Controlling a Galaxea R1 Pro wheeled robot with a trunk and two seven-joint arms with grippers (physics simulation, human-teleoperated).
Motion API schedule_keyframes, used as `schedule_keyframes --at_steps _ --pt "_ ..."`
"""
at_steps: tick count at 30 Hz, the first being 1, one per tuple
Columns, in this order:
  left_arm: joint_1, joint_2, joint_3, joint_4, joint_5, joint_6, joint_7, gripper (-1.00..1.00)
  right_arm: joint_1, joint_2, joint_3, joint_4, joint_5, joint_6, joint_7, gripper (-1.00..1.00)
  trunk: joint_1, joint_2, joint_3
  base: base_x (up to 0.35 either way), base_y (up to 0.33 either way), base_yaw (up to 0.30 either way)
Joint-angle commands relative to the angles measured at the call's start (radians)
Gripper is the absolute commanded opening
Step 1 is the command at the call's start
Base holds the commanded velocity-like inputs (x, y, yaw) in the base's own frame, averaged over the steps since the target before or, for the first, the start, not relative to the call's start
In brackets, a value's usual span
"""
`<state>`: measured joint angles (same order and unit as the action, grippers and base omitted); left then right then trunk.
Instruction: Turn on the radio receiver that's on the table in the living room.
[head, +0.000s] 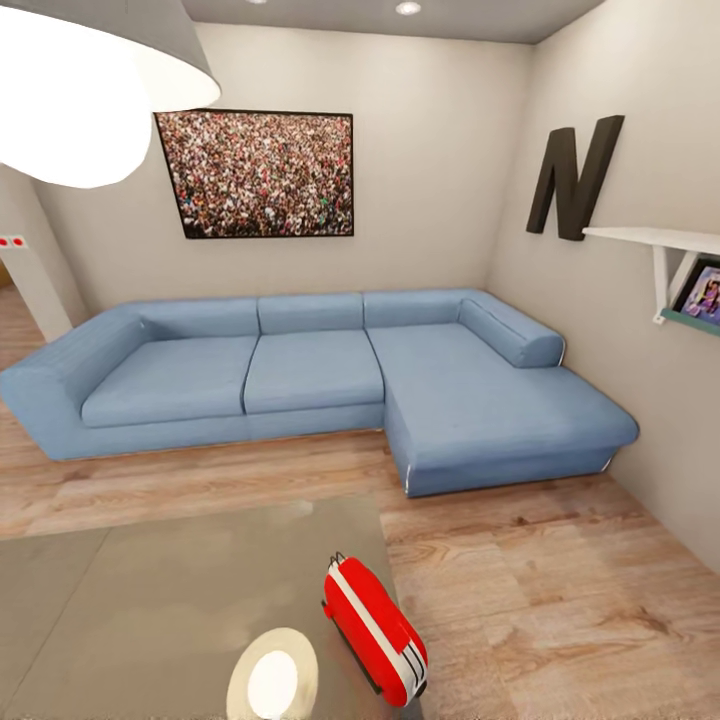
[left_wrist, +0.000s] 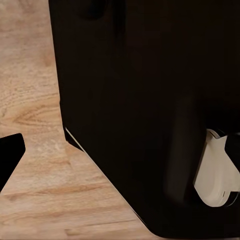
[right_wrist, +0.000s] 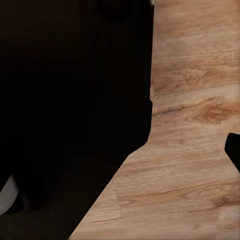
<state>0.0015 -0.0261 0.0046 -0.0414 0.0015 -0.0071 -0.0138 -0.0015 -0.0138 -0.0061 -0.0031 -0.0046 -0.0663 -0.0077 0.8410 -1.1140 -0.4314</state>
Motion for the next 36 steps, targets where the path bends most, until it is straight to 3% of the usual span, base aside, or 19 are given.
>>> schedule_keyframes --at_steps 1,36 --pt "0.0 0.0 0.0 0.0 0.0 0.0 0.0 1.0 0.0 0.0 0.0 0.0 0.0 0.0 0.0 1.0 0.0 0.0 -0.002 0.0 0.0 0.0" --pt "0.0 0.0 0.0 0.0 0.0 -0.001 0.0 1.0 0.0 0.0 0.0 0.0 0.0 -0.001 0.0 1.0 0.0 0.0 -0.059 0.0 0.0 0.0"
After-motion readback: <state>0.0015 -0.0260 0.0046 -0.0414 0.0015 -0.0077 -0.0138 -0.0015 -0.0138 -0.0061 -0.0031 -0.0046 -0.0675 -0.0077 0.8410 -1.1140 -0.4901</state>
